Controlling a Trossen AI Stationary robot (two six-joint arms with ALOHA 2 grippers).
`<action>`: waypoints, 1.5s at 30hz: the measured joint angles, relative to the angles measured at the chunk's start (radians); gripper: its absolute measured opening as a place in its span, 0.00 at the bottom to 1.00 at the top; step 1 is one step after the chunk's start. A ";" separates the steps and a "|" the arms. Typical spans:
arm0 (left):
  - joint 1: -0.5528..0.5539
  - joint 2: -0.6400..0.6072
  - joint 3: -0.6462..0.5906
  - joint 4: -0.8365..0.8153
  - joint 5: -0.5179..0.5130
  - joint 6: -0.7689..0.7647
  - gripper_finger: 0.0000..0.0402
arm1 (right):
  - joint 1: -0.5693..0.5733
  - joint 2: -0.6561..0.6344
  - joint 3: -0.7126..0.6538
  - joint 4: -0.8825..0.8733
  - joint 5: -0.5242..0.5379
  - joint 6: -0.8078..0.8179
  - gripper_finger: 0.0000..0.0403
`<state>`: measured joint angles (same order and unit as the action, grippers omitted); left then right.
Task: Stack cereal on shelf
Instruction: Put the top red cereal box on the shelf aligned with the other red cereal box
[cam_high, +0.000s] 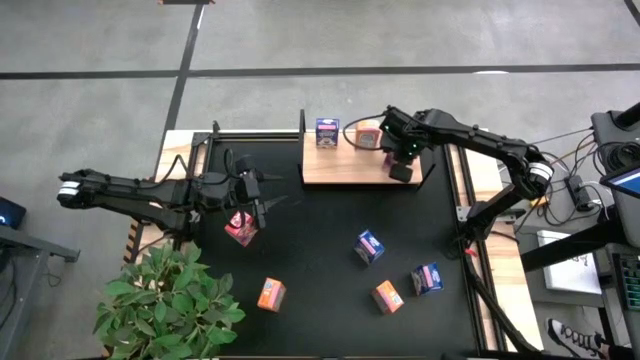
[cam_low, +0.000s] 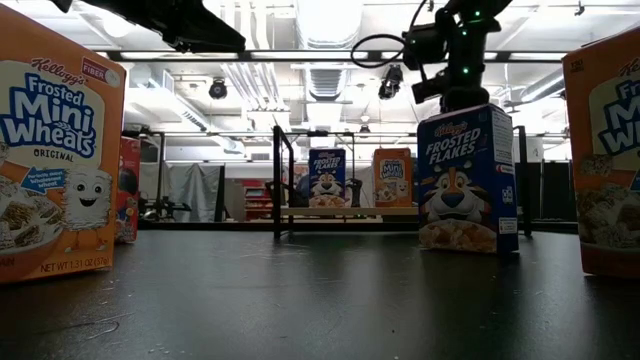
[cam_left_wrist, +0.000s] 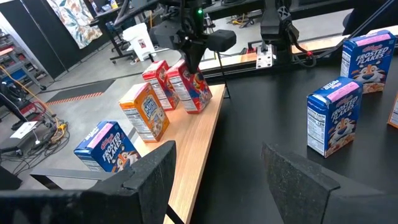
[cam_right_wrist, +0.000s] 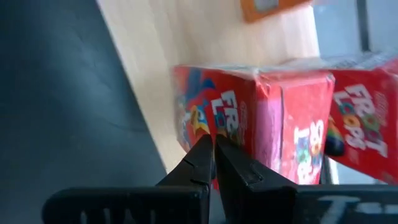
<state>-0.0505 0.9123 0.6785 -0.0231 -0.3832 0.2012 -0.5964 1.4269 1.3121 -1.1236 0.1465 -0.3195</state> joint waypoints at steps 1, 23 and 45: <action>0.000 0.000 0.000 0.000 0.000 0.000 0.55 | 0.000 0.000 0.000 -0.004 0.018 -0.001 0.02; 0.000 0.000 0.000 -0.001 0.000 0.000 0.55 | 0.026 -0.003 -0.010 -0.051 -0.076 0.085 0.02; 0.000 0.000 0.000 -0.011 0.000 0.000 0.55 | 0.086 -0.255 -0.041 0.126 0.062 0.258 0.02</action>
<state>-0.0509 0.9123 0.6785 -0.0341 -0.3832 0.2012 -0.5106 1.1716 1.2715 -0.9978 0.2090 -0.0617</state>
